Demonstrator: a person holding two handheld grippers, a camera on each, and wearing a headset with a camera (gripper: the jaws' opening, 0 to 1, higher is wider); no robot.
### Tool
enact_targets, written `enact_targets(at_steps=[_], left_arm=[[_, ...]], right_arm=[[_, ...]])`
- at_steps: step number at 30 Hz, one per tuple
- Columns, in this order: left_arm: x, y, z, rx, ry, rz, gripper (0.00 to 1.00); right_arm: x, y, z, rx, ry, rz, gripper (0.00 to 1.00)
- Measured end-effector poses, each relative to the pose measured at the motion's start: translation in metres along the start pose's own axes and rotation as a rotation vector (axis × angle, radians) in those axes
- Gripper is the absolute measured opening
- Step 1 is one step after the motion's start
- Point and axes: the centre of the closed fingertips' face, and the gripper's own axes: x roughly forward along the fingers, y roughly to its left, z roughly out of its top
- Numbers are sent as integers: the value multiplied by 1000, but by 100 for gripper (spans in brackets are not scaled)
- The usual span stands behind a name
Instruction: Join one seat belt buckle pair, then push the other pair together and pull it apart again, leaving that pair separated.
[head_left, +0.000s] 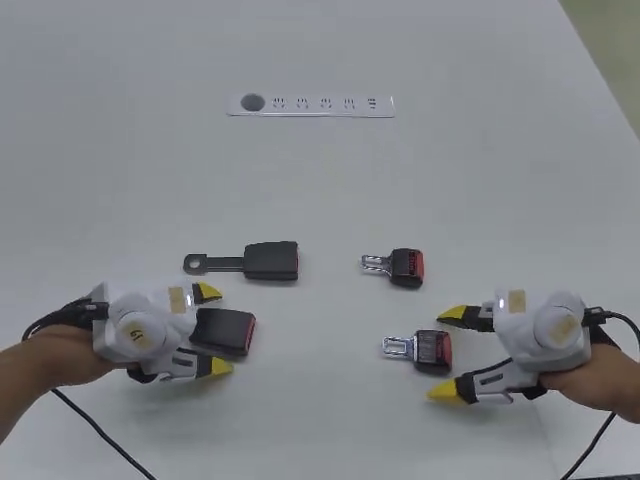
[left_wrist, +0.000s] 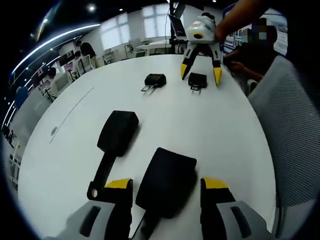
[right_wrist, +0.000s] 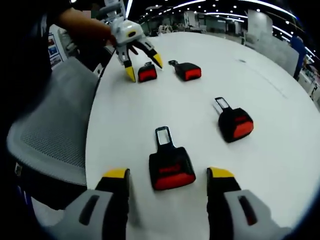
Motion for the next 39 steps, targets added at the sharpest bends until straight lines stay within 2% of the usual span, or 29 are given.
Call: enact_targets(at_steps=[2, 5, 12, 15, 17, 18, 19, 23, 31, 33, 39], left_arm=[[-1, 0, -1, 16, -1, 1, 52], [-4, 2, -2, -3, 8, 1, 49], [-7, 6, -9, -1, 33, -14, 42], [-7, 6, -8, -10, 35, -17, 42], [-7, 9, -8, 0, 36, -8, 37], [-8, 8, -11, 36, 62, -26, 34], [-5, 10, -9, 10, 44, -9, 34], [-4, 6, -8, 52, 60, -40, 34], [0, 6, -6, 135, 92, -114, 34], [1, 6, -6, 140, 99, -124, 34], [0, 5, -6, 134, 103, -133, 34]], right_arm=[[0, -1, 1, 14, -5, 10, 62], [-1, -1, 1, 6, 0, 18, 60], [0, 0, 3, -3, 15, 45, 57], [0, -3, 3, -10, 17, 42, 53], [0, -3, 3, -7, 17, 42, 52], [0, -4, 3, -19, 21, 37, 50], [0, -8, 1, -63, 33, 15, 47], [1, -8, 1, -59, 37, 21, 36], [0, -9, 0, -71, 46, 49, 35], [0, -10, 1, -40, 42, 55, 35], [0, -10, 2, -36, 37, 51, 34]])
